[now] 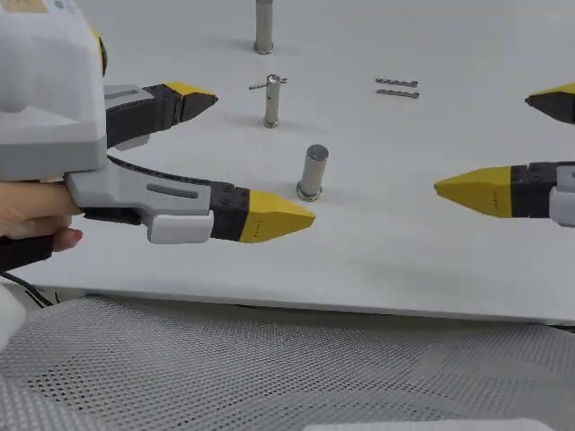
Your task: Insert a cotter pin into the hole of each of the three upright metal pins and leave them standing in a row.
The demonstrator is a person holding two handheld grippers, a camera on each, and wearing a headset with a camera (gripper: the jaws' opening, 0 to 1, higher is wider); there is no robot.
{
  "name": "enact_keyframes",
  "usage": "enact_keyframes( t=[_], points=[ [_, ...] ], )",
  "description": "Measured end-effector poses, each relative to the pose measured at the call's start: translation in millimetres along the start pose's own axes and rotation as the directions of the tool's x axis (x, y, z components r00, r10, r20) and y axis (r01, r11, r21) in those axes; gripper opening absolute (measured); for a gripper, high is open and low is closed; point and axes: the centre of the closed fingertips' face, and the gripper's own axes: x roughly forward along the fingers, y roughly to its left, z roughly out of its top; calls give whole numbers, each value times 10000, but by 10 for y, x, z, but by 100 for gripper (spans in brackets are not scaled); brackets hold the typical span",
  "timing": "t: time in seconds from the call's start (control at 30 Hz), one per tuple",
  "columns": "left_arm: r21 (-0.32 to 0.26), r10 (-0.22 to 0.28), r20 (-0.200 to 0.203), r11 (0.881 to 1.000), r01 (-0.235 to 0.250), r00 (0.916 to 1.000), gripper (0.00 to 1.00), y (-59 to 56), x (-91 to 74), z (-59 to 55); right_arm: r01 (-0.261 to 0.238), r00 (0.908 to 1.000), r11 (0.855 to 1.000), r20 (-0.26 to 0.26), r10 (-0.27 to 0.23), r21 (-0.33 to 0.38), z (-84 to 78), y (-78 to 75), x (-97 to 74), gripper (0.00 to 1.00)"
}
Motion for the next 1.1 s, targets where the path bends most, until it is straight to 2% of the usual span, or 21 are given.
enact_keyframes(
  t=[0.13,0.27,0.33,0.47,0.8,0.97,1.1],
  points=[
    [54,-62,57,10000,62,10000,99,-24,-9,2,33,9996,9996,-266,-40,-266,43,-144,51,81],
    [-138,-44,219,9999,47,9997,99,-8,-14,-8,-29,9978,9943,-657,-41,-1068,141,-265,109,77],
    [-286,22,130,9996,-18,9999,99,20,-14,-45,5,9971,9907,-749,-108,-1364,199,-339,150,75],
    [-223,44,-31,9997,-45,10000,99,34,-27,-78,-85,9951,9827,-984,-99,-1850,262,-458,244,71],
    [-196,52,-367,9998,-59,9993,99,115,-26,-199,-578,9836,9667,-1797,125,-2491,271,-712,520,61],
    [-247,34,-503,9997,-46,9987,99,106,-24,-234,-754,9767,9576,-2140,148,-2779,264,-807,658,60],
    [-176,19,-623,9998,-30,9981,99,97,-15,-253,-1047,9691,9531,-2442,337,-2838,240,-875,769,52]
  ],
)
